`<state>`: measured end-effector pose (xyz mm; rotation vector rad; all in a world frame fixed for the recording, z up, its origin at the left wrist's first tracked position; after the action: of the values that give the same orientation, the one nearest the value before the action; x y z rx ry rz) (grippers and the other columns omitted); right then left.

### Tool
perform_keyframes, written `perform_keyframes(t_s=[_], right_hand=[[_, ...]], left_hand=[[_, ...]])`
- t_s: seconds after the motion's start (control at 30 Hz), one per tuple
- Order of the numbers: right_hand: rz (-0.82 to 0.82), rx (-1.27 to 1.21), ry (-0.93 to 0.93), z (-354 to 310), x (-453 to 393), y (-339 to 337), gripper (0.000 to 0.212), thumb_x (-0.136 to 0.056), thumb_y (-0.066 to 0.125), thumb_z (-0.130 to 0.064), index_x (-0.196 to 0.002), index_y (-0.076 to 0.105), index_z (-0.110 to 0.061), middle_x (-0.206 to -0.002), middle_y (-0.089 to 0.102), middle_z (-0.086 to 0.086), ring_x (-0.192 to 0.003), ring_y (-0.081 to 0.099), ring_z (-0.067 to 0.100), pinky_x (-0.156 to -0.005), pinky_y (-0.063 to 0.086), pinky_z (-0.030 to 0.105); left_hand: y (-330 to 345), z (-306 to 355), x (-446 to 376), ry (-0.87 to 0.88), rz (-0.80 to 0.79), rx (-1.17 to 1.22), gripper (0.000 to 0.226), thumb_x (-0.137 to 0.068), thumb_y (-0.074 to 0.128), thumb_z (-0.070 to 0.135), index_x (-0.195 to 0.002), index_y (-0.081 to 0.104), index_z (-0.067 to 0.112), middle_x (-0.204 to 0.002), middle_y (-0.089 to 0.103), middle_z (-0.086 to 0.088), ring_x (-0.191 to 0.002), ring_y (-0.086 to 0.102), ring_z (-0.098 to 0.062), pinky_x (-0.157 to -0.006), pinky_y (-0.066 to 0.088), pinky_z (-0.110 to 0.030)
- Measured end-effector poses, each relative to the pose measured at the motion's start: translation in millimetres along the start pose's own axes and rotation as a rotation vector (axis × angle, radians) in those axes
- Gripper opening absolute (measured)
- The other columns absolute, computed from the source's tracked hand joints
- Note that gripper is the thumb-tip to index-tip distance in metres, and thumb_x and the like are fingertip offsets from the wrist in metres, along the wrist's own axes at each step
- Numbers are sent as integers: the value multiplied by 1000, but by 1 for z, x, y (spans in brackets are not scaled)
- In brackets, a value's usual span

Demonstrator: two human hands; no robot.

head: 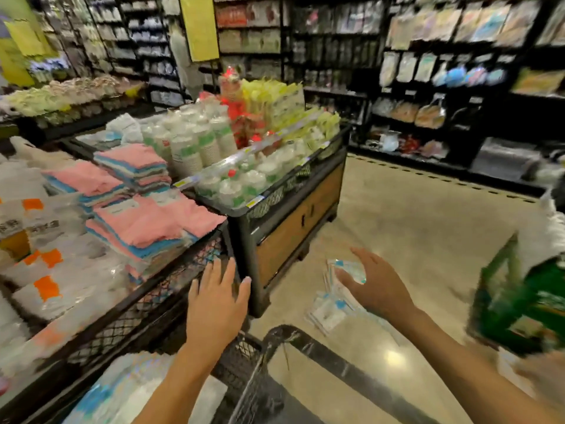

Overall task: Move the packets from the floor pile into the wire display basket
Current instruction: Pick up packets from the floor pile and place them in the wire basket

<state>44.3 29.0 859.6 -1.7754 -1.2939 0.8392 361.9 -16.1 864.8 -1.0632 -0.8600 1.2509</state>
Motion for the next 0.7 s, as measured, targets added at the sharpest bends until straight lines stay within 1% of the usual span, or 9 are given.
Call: perform_keyframes(t_s=[0.17,0.27,0.4,0.6,0.7], right_hand=[[66,-38,186,98,-5,-33,74,-96,51,-67,-156,39,-25,-163,39,-2,-147,39,21,-119,32,37],[104,-40,274,164,-14,-57,79,-94,51,-70,-157,38,-24,-162,41,-1,-146,41,22,-117,34,38],[149,-8,359,242,-29,-92,79,-94,52,-68,-156,38,-21,-159,45,1,-143,44,24,-115,36,39],[203,50,455,337,-40,-137,79,-95,54,-66,-156,40,-18,-159,44,2,-145,42,24,-119,34,42],[209,61,515,374,-47,-146,81,-92,51,-71,-155,41,-21,-157,48,2,-142,46,24,-116,40,47]], left_hand=[[31,89,-43,124,-9,-23,71,-100,14,63,-163,15,30,-171,13,0,-158,9,-18,-128,12,-45],[59,145,-71,173,-37,-20,67,-103,21,60,-163,16,29,-171,14,1,-158,9,-18,-127,12,-45],[95,221,-104,231,-69,-25,65,-105,21,58,-163,13,29,-171,12,1,-158,7,-17,-128,11,-44],[151,315,-135,306,-150,-14,64,-106,22,56,-163,9,30,-171,9,1,-158,5,-16,-128,8,-43],[171,348,-152,340,-189,-12,63,-107,23,53,-163,11,29,-171,9,2,-158,5,-16,-128,8,-43]])
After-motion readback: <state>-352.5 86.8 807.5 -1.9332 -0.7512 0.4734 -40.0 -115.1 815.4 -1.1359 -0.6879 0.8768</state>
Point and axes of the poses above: each hand's wrist, its own x-axis away from the middle knuckle, its own y-axis out of the palm, z = x × y, the point moved 8 cm from there along -x, towards the middle knuckle
